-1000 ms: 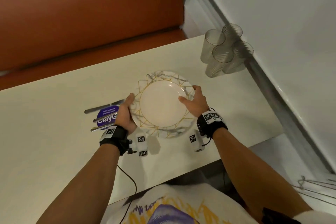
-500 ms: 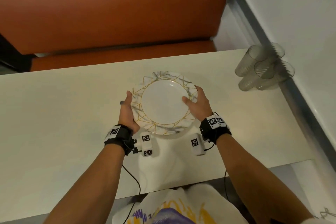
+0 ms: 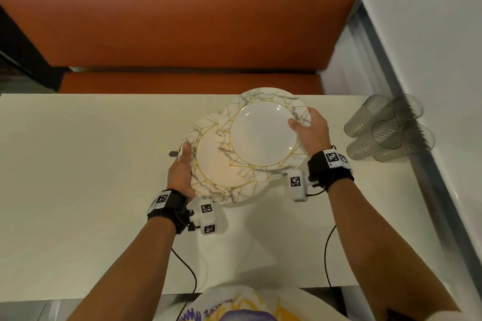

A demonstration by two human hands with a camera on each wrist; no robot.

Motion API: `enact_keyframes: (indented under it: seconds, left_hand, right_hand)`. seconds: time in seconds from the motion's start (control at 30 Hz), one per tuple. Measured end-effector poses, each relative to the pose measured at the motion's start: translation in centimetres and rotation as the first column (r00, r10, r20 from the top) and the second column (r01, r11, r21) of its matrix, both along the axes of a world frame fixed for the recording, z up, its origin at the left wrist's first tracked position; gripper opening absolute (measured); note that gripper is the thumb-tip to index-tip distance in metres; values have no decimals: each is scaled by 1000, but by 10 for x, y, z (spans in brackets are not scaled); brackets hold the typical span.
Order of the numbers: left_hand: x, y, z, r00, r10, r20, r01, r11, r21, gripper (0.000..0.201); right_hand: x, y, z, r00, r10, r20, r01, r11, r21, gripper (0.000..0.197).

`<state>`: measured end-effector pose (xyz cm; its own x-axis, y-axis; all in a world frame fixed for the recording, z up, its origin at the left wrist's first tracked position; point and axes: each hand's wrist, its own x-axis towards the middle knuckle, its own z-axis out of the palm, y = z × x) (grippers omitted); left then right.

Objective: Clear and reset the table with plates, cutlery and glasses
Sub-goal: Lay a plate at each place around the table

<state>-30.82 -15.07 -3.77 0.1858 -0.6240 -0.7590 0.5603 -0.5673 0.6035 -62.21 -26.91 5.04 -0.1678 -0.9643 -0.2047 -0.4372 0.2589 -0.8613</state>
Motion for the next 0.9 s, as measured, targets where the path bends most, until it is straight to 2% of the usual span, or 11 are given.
enact_keyframes:
  seconds: [0.07, 0.17, 0.27, 0.33, 0.53, 0.67, 0.77, 0.9]
  left_hand:
    - [-2, 6, 10, 999, 36, 32, -36, 999, -21, 88]
    - [-6, 13, 26, 984, 139, 107, -136, 990, -31, 89]
    - [1, 21, 28, 960, 197, 200, -199, 980, -12, 76]
    - [6, 25, 28, 952, 225, 210, -229, 973, -7, 81]
    - [13, 30, 34, 915, 315, 251, -333, 942, 32, 73]
    - [14, 30, 39, 896, 355, 267, -379, 924, 45, 72]
    - [17, 28, 40, 889, 372, 267, -395, 918, 36, 79]
    - [28, 25, 42, 860, 418, 294, -447, 893, 40, 81]
  right_hand:
    - [-14, -12, -8, 992, -81, 100, 81, 997, 13, 33]
    - [-36, -27, -24, 932, -252, 261, 236, 968, 90, 22]
    - [-52, -35, -49, 901, -344, 266, 311, 937, 160, 14]
    - [-56, -35, -64, 881, -393, 265, 341, 914, 221, 21]
    - [-47, -35, -95, 891, -428, 152, 366, 874, 320, 42]
    - [-44, -32, -106, 911, -406, 76, 356, 865, 353, 41]
    - [-42, -30, -114, 919, -393, 13, 362, 858, 365, 38]
    - [-35, -33, -111, 937, -337, -96, 348, 865, 362, 43]
